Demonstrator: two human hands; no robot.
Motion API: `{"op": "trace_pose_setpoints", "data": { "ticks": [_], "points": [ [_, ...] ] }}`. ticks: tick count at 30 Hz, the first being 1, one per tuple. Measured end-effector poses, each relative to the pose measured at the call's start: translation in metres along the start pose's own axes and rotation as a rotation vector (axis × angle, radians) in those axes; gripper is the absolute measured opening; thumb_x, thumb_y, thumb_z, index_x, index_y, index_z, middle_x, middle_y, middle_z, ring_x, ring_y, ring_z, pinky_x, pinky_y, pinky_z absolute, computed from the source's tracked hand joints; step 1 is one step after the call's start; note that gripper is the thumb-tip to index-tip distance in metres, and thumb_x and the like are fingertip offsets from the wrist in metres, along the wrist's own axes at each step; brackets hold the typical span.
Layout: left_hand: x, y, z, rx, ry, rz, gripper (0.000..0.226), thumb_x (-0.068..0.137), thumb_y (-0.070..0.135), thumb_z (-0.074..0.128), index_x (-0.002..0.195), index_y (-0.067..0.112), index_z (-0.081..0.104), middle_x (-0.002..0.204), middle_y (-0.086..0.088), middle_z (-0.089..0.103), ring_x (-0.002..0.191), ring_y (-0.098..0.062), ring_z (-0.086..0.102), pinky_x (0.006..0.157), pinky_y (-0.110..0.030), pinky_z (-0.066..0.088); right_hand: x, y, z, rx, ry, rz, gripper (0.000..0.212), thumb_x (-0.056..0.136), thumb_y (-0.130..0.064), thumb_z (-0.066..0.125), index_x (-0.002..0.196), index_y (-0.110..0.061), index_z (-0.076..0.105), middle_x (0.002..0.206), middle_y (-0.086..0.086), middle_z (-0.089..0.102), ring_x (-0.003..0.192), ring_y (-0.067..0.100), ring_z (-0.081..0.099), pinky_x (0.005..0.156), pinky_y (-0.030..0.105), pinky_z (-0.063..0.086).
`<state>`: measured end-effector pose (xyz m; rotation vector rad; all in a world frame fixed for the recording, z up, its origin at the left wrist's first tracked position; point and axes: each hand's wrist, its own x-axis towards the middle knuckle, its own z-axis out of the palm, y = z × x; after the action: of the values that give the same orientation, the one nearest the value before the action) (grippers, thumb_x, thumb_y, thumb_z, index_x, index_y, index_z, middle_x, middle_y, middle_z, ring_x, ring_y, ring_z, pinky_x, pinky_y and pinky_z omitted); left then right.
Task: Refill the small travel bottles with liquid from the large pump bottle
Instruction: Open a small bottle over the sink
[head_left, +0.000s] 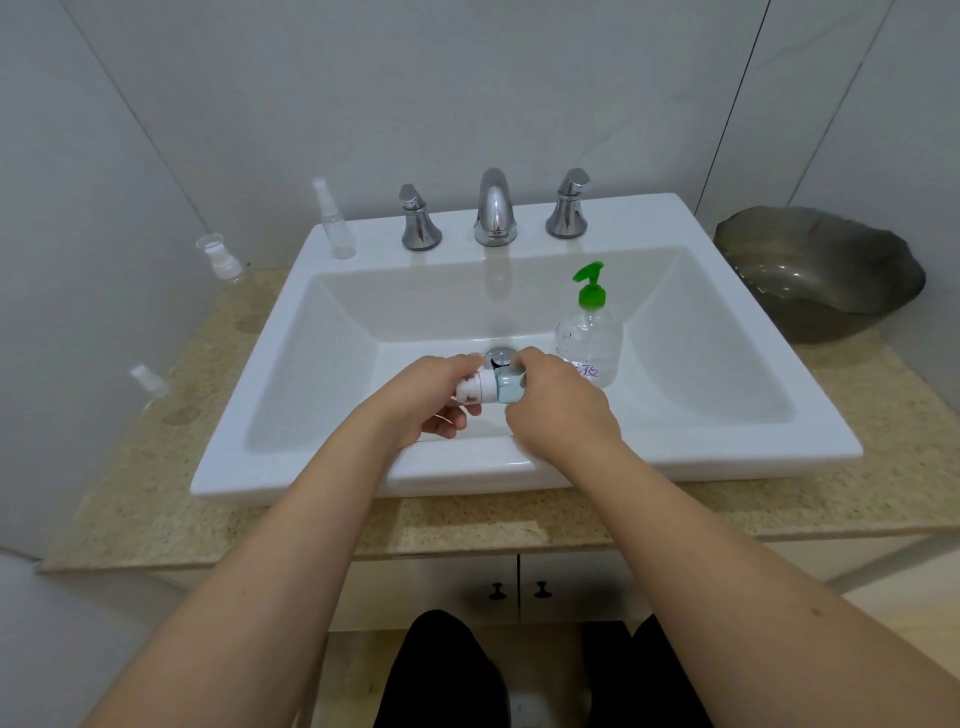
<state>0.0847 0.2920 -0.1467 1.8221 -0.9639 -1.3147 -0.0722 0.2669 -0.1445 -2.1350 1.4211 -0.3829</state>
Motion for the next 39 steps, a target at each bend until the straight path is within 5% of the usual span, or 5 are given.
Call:
{"op": "trace_pose_setpoints", "data": {
  "ticks": [7,13,19,27,39],
  "points": [
    [-0.002,0.0,-0.003,-0.014,-0.07,0.123,0.017,0.092,0.032,0.069,0.086,0.019,0.06,0.068,-0.002,0.061,0.051,-0.015,0.049,0.051,-0.025,0.038,0.0,-0.001,-0.001,0.023,0.026,0.052,0.033,0.083,-0.01,0.048,0.111,-0.027,0.046,0.098,-0.004,0.048,0.082,0.026,0.052,0.065,0.032,0.035],
    [0.0,0.001,-0.005,-0.117,0.095,-0.048,0.044,0.098,0.041,0.05,0.071,0.01,0.064,0.064,-0.006,0.052,0.046,-0.014,0.039,0.045,-0.025,0.029,0.0,0.0,0.002,0.024,0.075,0.059,0.029,0.085,-0.011,0.051,0.112,-0.021,0.044,0.108,-0.001,0.053,0.084,0.028,0.054,0.066,0.033,0.037],
    [0.004,-0.005,-0.016,-0.329,0.131,-0.034,0.046,0.102,0.05,0.049,0.089,0.009,0.067,0.06,0.001,0.054,0.045,-0.011,0.042,0.043,-0.021,0.035,0.0,-0.004,-0.001,0.028,0.103,0.091,0.028,0.096,-0.031,0.05,0.116,-0.014,0.039,0.11,0.005,0.059,0.09,0.03,0.055,0.069,0.035,0.036],
    [0.01,-0.006,-0.016,-0.561,0.114,0.159,0.022,0.096,0.022,0.07,0.109,0.007,0.06,0.099,-0.01,0.073,0.083,-0.023,0.074,0.075,-0.032,0.062,0.002,-0.008,-0.001,0.016,0.096,0.104,0.038,0.101,-0.045,0.037,0.119,-0.012,0.035,0.107,0.008,0.063,0.087,0.03,0.056,0.069,0.036,0.035],
    [0.05,0.027,-0.03,-0.289,0.675,0.264,0.021,0.093,0.023,0.072,0.087,0.02,0.052,0.086,0.004,0.057,0.07,-0.018,0.062,0.069,-0.034,0.055,0.046,-0.031,0.004,0.285,0.154,0.087,0.042,0.098,-0.045,0.047,0.119,-0.01,0.038,0.11,0.012,0.062,0.096,0.033,0.061,0.071,0.036,0.041]
  ]
}}
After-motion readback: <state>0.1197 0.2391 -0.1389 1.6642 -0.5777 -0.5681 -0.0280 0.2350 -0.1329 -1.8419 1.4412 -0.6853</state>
